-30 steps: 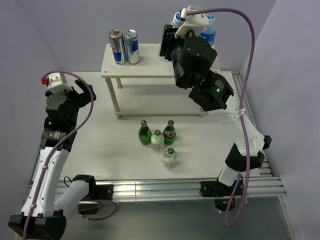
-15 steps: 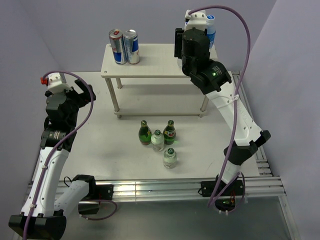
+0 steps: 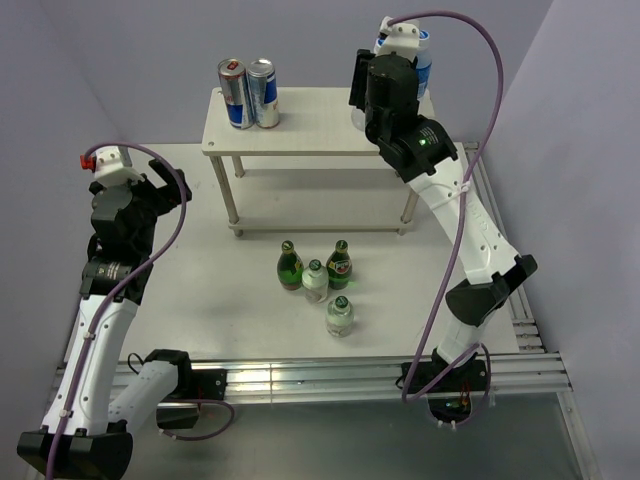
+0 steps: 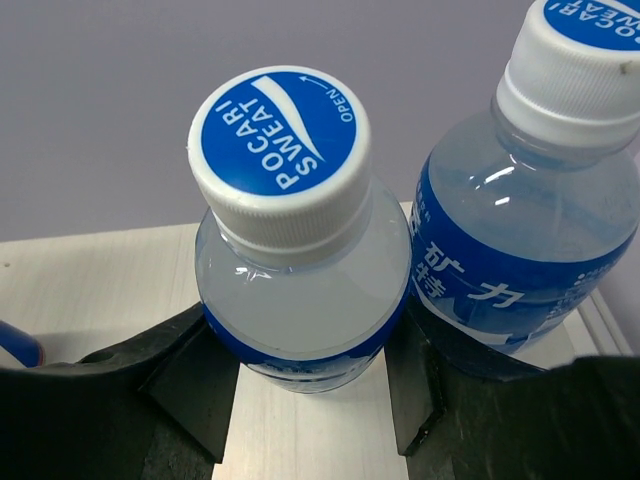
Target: Place and organize the beverage onto the shelf
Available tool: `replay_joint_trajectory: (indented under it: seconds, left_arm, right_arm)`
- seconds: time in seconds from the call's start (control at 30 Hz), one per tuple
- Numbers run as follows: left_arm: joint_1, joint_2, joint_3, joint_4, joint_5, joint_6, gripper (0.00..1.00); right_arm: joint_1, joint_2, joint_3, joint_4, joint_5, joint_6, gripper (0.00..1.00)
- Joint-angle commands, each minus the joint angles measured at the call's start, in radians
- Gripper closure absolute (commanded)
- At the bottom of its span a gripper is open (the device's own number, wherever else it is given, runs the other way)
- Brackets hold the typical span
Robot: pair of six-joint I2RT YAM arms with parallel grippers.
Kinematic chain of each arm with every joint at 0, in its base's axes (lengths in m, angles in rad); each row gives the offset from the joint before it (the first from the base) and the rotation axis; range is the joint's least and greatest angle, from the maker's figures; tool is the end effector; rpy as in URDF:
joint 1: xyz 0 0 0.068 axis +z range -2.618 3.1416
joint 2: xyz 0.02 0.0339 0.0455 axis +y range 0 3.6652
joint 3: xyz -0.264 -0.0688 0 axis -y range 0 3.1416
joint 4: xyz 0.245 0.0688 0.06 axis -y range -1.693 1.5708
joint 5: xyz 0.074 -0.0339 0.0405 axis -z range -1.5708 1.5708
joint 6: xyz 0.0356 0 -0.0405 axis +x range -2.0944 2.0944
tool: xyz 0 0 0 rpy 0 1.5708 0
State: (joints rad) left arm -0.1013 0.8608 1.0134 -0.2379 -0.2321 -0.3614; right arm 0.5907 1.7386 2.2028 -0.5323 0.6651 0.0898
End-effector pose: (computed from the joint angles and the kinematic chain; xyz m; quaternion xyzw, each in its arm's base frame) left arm 0.1891 -0.0110 0.4010 -0.1725 0.7153 -0.0710 0.6734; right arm 0.3096 0.1812 0.5302 0.0447 0.7244 -0.0096 0.6878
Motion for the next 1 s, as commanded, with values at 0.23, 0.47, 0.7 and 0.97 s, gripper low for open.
replay_joint_trajectory:
  seconds: [0.23, 0.47, 0.7, 0.97]
  left_arm:
    - [0.008, -0.016, 0.017, 0.018, 0.016, -0.007, 0.01]
    - [0.012, -0.016, 0.017, 0.02, 0.017, -0.008, 0.01]
    - [0.015, -0.016, 0.019, 0.02, 0.019, -0.008, 0.01]
    - [0.017, -0.011, 0.013, 0.022, 0.011, -0.005, 0.01]
  right_arm:
    - [-0.012, -0.007, -0.051, 0.063, -0.029, 0.047, 0.3]
    - [-0.012, -0.001, -0.051, 0.066, -0.035, 0.053, 0.17]
    - [-0.009, -0.022, -0.094, 0.074, -0.045, 0.07, 0.15]
    - [0.006, -0.158, -0.296, 0.129, -0.065, 0.09, 0.0]
